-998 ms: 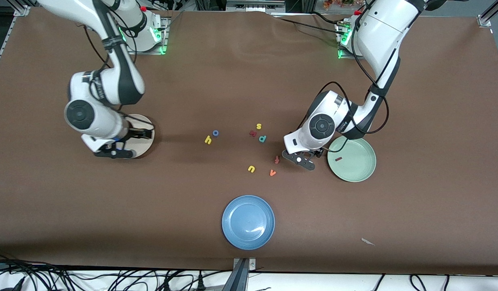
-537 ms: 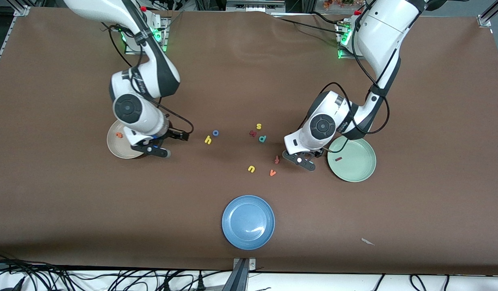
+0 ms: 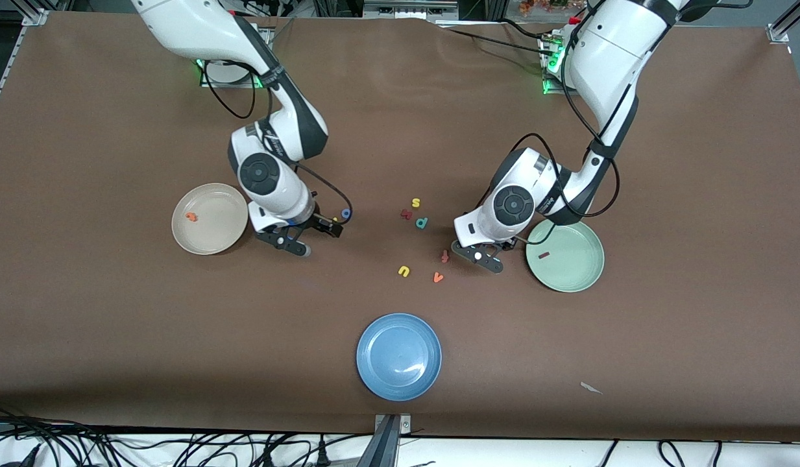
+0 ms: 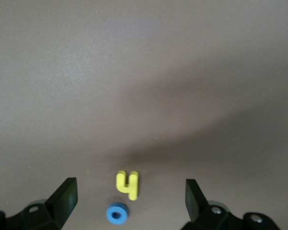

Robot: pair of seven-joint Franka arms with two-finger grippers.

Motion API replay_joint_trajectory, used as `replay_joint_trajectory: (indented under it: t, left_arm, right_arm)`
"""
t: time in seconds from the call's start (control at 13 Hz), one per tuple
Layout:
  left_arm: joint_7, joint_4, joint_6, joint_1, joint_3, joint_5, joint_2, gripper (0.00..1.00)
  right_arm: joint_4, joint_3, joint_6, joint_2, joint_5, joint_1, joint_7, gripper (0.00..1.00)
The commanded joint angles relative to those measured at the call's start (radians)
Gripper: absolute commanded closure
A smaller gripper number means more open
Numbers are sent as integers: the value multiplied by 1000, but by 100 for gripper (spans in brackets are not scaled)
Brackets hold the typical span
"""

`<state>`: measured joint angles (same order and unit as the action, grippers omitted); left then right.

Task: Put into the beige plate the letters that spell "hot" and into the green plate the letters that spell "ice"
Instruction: 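Grasp the cyan c with the left gripper and the yellow 4 with the right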

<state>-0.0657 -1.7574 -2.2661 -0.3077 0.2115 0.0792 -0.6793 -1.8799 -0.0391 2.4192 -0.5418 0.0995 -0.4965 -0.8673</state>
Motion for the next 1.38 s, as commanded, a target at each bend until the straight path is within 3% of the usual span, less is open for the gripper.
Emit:
replay_joint_trajectory:
  t: [0.0,0.15,0.23,0.31,0.46,0.69,1.0,1.3]
  left_arm:
    - [1,-30,-35,-5,-3,-4,1,30]
    - [1,-42,-53,-14,-3,-4,1,39]
    - [1,-44,-55,-30,-3,-4,4,49]
    - [-3,-44,-55,-31,-3,-6,4,73]
    - [-3,-44,-55,-30,-3,-6,4,94]
    - [-8,-36,-41,-27,-3,-6,18,100]
    - [3,-8,28,-14,-4,-6,64,100]
    - [105,29,161,51,-9,-4,96,100]
  right_arm:
    - [27,1,35,-49,14,-23,-47,1]
    - [27,1,47,-75,14,-28,-53,1]
    - [27,1,46,-82,14,-28,-53,1]
    - [25,1,46,-84,16,-30,-53,2]
    - [25,1,41,-84,16,-40,-65,9]
    - [25,1,44,-98,14,-40,-65,32]
    - [25,1,44,-102,14,-40,-65,33]
    - [25,1,43,-104,14,-40,-62,51]
